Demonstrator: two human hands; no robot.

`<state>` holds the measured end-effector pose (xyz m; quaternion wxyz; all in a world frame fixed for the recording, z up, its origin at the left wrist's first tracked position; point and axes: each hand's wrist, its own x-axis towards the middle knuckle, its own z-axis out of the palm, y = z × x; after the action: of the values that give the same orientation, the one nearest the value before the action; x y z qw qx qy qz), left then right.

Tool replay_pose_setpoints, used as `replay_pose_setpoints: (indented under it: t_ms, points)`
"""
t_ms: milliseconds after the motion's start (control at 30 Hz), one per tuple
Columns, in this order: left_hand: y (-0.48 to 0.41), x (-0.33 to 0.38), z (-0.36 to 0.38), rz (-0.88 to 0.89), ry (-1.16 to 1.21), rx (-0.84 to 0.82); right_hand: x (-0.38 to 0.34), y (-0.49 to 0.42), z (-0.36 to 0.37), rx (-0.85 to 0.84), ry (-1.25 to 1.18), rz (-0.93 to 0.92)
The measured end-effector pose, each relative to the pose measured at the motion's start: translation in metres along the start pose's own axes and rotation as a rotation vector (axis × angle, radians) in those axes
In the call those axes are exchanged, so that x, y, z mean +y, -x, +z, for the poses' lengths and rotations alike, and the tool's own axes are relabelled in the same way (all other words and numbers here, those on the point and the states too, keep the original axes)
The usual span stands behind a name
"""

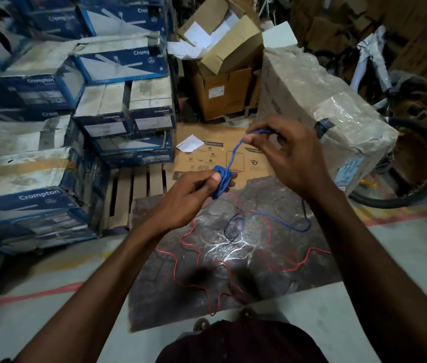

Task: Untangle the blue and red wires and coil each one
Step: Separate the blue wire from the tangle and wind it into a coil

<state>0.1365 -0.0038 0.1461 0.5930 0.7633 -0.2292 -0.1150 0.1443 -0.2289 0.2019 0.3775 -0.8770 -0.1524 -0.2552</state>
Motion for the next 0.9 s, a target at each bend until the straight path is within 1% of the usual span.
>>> replay_pose_setpoints:
  t_ms: [233,333,433,500,600,900]
  points:
    - [0.007,0.006,-0.007,0.001,0.216,-0.107,0.034,0.004,0.040,0.038,-0.093,0.159]
    - [0.007,0.009,-0.004,0.011,0.415,-0.140,0.041,0.009,0.054,0.009,-0.112,0.189]
    - [0.001,0.014,-0.003,0.048,0.626,-0.049,0.044,0.022,0.067,-0.077,-0.094,0.245]
    - [-0.006,0.018,-0.005,0.084,0.707,0.005,0.043,0.040,0.074,-0.131,-0.072,0.244]
    - [-0.014,0.019,-0.007,0.095,0.719,0.047,0.033,0.065,0.084,-0.159,-0.065,0.224]
    - [-0.029,0.011,-0.002,0.063,0.824,0.154,0.021,0.103,0.082,-0.214,-0.030,0.267]
